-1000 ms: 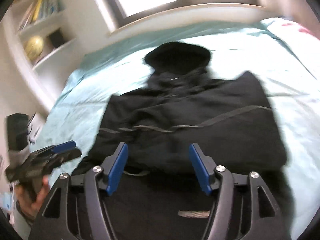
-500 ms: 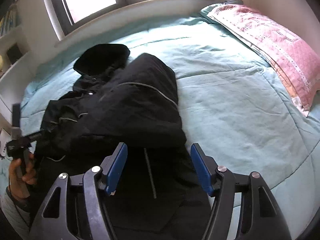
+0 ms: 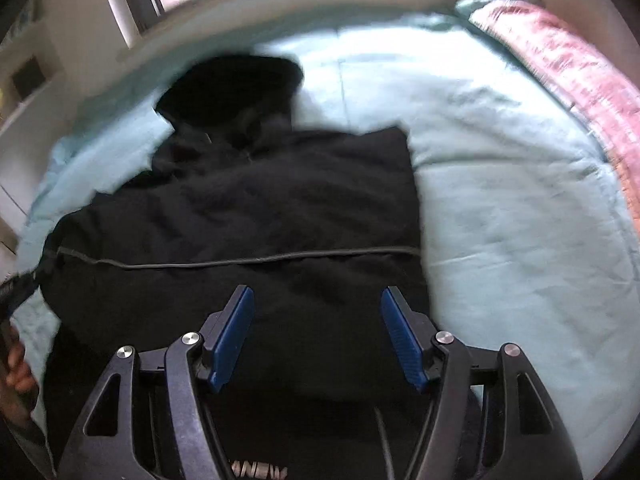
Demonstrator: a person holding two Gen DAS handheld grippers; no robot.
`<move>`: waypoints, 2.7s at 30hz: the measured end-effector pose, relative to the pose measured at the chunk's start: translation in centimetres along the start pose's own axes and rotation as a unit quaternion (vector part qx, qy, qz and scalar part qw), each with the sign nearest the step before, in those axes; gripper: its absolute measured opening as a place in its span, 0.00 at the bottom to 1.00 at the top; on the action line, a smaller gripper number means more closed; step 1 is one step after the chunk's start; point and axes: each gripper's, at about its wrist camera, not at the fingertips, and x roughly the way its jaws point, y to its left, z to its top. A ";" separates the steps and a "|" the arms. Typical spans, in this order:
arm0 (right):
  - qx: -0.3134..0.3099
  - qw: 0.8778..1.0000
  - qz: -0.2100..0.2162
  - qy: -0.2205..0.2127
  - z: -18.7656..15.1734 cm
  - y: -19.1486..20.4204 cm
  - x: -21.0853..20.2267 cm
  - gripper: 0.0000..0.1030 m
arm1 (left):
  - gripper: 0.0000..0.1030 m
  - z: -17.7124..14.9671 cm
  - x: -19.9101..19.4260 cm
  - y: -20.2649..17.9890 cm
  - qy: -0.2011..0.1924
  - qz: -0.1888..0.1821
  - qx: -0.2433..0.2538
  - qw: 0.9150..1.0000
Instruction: Fold large clothes
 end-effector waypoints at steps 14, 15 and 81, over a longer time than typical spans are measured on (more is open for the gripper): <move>-0.020 1.000 -0.010 -0.014 0.7 1.7 -0.6 0.71 | 0.33 1.0 -5.7 -2.8 -0.074 -0.038 0.050 0.995; -0.025 0.999 -0.008 -0.031 1.4 2.4 -1.2 0.73 | 0.38 1.3 -5.7 -4.2 -0.068 -0.039 0.071 0.994; 0.088 0.996 -0.033 0.013 10.0 -4.0 -13.1 0.98 | 0.62 8.9 -9.8 -10.8 0.016 0.018 0.059 0.998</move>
